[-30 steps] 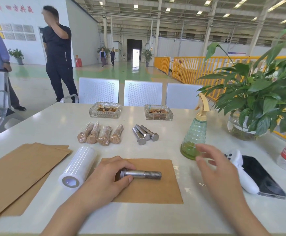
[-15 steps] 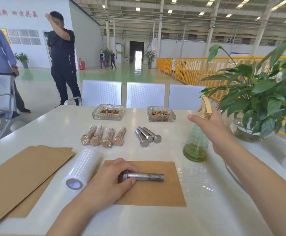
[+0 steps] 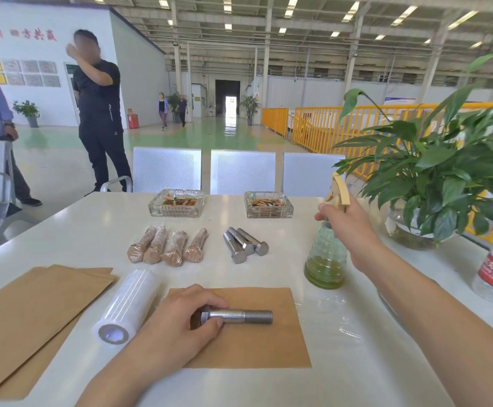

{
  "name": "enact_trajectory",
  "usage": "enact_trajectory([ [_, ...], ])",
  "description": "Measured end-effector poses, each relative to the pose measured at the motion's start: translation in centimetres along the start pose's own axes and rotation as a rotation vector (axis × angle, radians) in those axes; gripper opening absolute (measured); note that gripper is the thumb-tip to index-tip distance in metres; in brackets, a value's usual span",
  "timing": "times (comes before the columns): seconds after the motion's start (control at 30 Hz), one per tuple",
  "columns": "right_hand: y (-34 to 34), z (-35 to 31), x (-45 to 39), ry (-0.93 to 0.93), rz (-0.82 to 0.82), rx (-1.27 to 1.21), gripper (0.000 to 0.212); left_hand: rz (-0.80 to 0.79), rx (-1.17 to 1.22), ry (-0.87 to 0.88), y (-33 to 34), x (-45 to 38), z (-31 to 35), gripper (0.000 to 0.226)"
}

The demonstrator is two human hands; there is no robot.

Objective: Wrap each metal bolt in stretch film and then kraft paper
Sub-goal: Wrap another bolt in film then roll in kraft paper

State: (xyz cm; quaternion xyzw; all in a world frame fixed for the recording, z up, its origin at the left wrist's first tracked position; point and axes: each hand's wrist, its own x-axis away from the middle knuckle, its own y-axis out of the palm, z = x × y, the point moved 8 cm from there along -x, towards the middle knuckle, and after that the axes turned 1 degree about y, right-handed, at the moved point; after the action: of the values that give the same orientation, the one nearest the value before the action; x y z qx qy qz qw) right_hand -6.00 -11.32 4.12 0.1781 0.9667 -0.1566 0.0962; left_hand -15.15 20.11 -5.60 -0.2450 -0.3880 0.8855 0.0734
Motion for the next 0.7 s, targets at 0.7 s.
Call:
enact_trajectory([
  [0.7, 3.9, -4.1, 14.7, 0.21, -0.398, -0.008, 0.008, 0.037, -0.025, -0.014, -0.3, -0.1, 0.6, 0.021],
])
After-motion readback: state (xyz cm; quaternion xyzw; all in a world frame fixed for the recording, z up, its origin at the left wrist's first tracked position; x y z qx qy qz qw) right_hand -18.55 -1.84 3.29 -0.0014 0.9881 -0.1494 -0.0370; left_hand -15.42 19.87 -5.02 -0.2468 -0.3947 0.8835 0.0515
